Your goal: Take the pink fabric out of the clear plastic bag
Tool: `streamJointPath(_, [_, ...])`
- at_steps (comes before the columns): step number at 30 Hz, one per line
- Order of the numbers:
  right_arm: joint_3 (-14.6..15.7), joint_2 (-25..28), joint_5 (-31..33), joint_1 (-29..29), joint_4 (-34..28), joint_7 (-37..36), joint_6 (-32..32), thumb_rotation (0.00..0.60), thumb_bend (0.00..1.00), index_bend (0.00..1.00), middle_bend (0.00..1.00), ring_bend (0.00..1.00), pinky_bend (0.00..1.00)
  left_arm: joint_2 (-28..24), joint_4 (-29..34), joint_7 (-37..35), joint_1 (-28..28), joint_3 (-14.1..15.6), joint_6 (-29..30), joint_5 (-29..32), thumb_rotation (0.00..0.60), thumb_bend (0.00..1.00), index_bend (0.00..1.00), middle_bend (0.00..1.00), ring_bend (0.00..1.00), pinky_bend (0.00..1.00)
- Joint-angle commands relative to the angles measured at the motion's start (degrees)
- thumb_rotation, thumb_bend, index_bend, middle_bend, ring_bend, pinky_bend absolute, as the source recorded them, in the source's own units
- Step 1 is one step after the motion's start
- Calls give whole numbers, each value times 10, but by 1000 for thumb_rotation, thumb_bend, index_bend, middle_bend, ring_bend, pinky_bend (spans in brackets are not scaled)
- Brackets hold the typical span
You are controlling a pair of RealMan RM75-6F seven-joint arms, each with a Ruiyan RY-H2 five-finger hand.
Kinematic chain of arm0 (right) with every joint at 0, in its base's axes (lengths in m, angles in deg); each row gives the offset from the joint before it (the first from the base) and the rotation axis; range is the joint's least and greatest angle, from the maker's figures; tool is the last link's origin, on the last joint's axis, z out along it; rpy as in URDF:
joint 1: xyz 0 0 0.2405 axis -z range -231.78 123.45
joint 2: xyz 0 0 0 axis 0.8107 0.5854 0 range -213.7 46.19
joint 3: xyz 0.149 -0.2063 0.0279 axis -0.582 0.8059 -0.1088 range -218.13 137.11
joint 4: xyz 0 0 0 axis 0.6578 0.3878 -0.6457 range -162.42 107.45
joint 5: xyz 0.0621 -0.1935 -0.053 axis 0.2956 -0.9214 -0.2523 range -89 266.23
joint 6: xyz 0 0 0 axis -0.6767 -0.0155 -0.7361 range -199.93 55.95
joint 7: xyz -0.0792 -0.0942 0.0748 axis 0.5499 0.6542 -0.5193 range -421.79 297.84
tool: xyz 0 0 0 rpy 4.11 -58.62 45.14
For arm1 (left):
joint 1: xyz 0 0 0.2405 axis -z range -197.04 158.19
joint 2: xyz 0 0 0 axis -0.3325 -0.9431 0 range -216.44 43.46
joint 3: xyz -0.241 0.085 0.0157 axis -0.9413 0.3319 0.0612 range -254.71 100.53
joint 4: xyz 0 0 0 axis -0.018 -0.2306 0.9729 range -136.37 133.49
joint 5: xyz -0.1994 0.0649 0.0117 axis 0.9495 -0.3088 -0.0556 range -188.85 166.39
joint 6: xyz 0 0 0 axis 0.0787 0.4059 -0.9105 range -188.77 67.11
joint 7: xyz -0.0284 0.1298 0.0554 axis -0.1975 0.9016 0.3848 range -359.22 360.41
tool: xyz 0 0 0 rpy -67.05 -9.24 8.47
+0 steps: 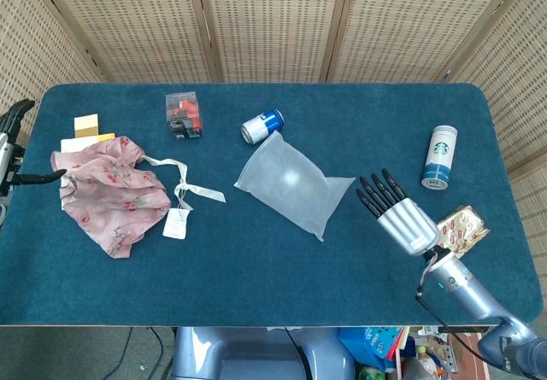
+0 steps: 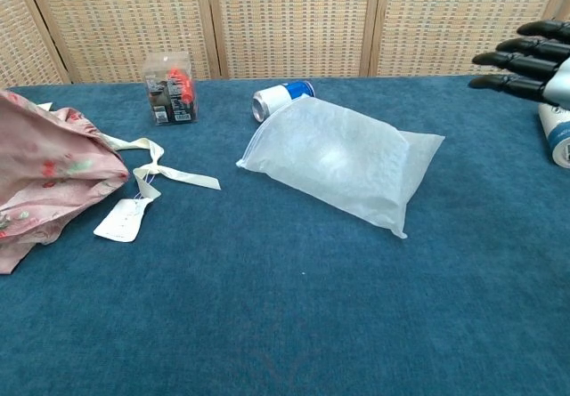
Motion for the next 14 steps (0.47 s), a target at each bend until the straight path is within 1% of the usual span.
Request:
streamJointPath(1, [-6,16,21,40,-21,-59,49,600,0,0,0,0,0,-11,27,18,-33,15,45,-16,600,109,0,0,0,0])
streamJointPath(7, [-15,20,59,99,-69,-134,107,600,0,0,0,0,0,5,51,52,-87,42,127,-35,600,109,0,0,0,0])
streamJointPath(11, [-19,17,86,139,-113,-173,138,600,0,0,0,0,0,25,76,92,-129,67,180,-39,600,109,0,0,0,0])
streamJointPath(14, [-17,15,97,166,-142,-190,159,600,0,0,0,0,0,30,109,143,-160,92,210,-42,600,109,0,0,0,0])
